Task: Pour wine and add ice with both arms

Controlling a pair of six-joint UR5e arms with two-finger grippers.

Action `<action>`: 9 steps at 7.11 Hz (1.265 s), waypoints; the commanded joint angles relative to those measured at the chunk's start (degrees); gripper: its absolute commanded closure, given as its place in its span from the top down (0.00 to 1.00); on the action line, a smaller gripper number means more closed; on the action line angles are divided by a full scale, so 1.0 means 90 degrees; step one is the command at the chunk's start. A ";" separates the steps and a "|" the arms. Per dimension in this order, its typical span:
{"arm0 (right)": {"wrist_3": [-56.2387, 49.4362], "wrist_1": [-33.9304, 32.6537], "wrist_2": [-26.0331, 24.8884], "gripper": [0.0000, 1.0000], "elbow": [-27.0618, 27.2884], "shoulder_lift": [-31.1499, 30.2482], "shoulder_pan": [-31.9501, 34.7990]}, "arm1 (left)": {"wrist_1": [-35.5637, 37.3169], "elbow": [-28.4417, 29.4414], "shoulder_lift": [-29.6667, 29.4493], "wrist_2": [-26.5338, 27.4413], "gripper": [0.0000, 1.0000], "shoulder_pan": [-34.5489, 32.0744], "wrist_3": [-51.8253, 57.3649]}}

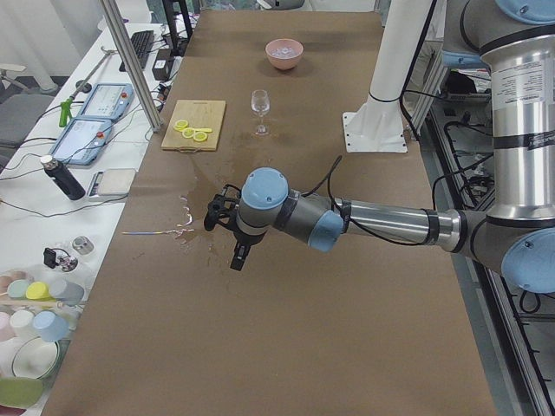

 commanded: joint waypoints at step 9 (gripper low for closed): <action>0.0007 0.0196 0.0121 1.00 0.0032 -0.0229 0.0000 | -0.5077 0.0593 -0.0183 0.2503 0.98 0.2784 -0.4821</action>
